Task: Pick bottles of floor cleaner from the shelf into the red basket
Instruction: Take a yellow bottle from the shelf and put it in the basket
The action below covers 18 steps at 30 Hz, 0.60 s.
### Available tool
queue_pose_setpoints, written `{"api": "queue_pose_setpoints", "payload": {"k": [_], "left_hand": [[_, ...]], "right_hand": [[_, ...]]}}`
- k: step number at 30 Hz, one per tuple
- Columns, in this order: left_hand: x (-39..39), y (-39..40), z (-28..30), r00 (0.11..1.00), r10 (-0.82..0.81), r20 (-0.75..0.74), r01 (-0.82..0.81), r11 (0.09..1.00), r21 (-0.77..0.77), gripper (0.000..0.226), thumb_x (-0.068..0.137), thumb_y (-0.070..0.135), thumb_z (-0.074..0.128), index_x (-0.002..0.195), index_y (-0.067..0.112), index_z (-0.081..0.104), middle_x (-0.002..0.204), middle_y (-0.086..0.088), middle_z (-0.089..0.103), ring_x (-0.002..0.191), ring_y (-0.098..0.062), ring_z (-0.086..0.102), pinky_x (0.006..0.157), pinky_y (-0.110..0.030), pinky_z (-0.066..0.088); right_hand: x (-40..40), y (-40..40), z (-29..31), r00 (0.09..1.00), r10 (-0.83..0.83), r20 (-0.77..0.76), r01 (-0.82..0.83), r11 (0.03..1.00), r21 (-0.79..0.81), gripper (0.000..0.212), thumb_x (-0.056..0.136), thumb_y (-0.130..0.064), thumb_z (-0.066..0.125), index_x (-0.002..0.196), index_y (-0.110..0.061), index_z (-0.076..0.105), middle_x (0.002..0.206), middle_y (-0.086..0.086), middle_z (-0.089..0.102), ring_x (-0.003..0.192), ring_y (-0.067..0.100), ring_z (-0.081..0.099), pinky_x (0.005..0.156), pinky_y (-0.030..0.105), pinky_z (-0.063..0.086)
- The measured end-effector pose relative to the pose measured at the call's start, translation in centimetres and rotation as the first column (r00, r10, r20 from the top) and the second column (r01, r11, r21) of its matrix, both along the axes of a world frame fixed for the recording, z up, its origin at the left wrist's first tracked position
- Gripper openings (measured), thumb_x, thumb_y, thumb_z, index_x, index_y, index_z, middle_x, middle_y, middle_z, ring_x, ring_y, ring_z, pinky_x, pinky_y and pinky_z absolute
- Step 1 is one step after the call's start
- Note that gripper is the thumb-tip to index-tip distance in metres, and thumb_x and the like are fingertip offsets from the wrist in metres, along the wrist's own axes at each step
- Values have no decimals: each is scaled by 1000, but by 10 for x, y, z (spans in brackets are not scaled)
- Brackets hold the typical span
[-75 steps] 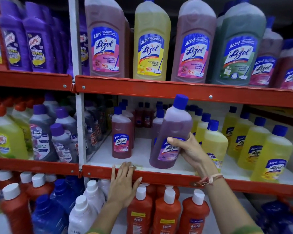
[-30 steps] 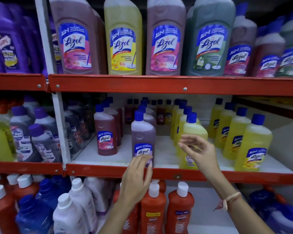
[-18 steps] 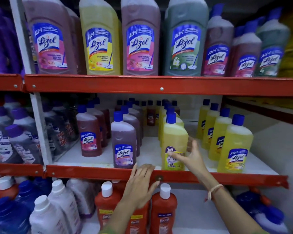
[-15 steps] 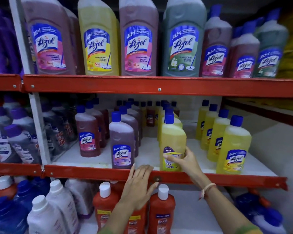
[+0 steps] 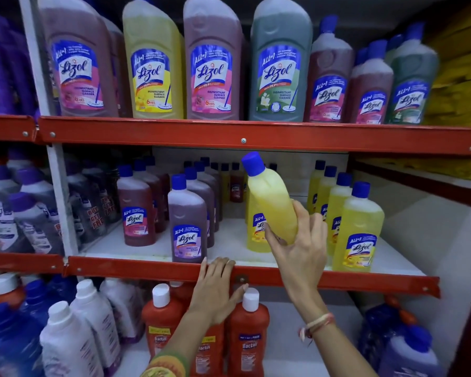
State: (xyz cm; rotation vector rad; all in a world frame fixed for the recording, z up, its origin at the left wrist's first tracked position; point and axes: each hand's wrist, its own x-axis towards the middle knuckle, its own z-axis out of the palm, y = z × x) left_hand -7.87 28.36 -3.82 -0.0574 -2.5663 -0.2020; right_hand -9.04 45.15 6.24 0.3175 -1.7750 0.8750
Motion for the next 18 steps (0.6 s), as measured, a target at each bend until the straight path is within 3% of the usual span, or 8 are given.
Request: {"api": "queue_pose_setpoints", "payload": {"k": [4,6,7,9,11,13,15,18], "left_hand": [[1,4,1,1000,9,11,-9,1000,6,75,81,65,15,138,18,32,144,-1,38,137,-16,23,117,-41,-1],[2,3,1,1000,7,1,-7,1000,16,73,82,64,19,137,18,34,142,-2,41,136,-17,25,117,-40,0],[2,3,0,1000,4,-11,-4,1000,14,72,83,64,20,136,17,35,141,-3,42,135,-18,27,116,-39,-1],[2,3,0,999,-6,-32,6,1000,13,72,83,64,22,135,16,38,139,-4,45,134,-20,29,114,-36,-4],[2,2,0,1000,-17,-26,17,1000,19,72,83,64,22,135,17,37,140,-2,43,135,-18,28,113,-36,-6],[2,1,-1,999,-28,-16,28,1000,6,72,82,64,21,135,17,36,141,-2,42,136,-18,27,113,-35,-6],[2,-1,0,999,-45,-6,45,999,6,70,83,62,24,131,14,43,133,-6,51,130,-22,39,111,-32,-7],[-2,-2,-4,1000,-29,-4,29,999,-19,59,87,58,29,119,14,53,115,-5,65,113,-24,57,108,-31,-2]], "right_hand": [[20,10,5,998,63,15,-62,997,-54,64,69,-39,81,123,-22,49,93,7,55,86,23,53,60,28,44],[22,16,7,958,282,47,-272,951,-148,65,65,-40,84,119,-25,52,97,1,57,90,20,58,64,36,55],[22,20,8,898,435,63,-411,882,-232,63,62,-40,86,115,-27,55,100,-2,62,92,18,62,68,37,58],[25,25,12,674,734,79,-643,636,-427,58,55,-31,92,104,-32,62,97,-4,73,92,17,70,73,31,59],[24,28,14,434,899,65,-728,392,-563,55,46,-22,95,94,-28,69,90,1,78,85,20,74,70,32,58],[21,32,14,209,976,55,-744,195,-639,56,35,-25,95,87,-22,73,84,6,78,77,24,74,66,37,58],[17,36,9,-18,999,49,-717,21,-697,69,26,-33,97,88,-14,72,79,9,77,71,25,73,61,36,60],[11,40,-4,-268,962,47,-603,-129,-787,97,28,-33,98,107,4,56,82,16,75,71,28,73,63,40,61]]}}
